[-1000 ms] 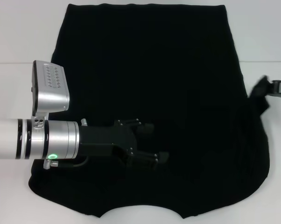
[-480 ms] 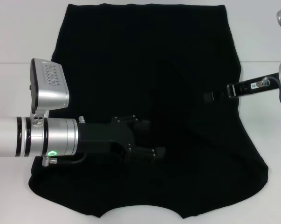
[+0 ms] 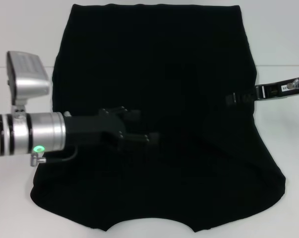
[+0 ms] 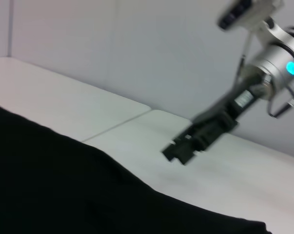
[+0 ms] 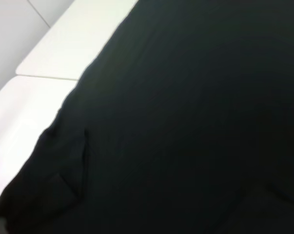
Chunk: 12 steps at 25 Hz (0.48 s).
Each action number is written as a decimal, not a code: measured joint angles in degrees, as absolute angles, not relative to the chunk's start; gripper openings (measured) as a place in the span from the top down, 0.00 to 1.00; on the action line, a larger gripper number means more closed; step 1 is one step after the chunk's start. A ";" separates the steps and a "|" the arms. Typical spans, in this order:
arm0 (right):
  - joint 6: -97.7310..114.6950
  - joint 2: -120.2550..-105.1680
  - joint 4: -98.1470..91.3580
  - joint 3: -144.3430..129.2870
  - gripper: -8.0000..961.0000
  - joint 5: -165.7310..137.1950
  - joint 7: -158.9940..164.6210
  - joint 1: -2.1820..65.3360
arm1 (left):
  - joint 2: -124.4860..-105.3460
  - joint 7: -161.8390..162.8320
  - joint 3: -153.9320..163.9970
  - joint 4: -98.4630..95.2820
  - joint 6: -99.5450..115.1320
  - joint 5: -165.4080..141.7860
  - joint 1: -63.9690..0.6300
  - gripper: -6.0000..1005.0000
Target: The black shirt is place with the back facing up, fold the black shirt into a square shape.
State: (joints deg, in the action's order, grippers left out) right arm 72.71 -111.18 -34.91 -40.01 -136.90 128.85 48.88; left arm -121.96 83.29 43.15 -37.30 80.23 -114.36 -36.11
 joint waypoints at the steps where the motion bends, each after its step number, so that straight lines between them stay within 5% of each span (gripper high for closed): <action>1: 72.90 -111.09 -34.91 -39.96 0.41 -136.77 128.73 48.49 | -121.74 84.29 42.76 -37.54 80.34 -114.42 -36.04 0.08; 4: 73.92 -110.99 -34.45 -39.89 0.18 -135.88 127.44 47.68 | -120.58 89.40 40.53 -38.21 81.76 -114.89 -35.42 0.08; 12: 75.50 -111.81 -34.02 -39.83 0.19 -130.00 122.30 44.78 | -118.86 104.38 33.22 -44.41 86.24 -122.42 -31.63 0.08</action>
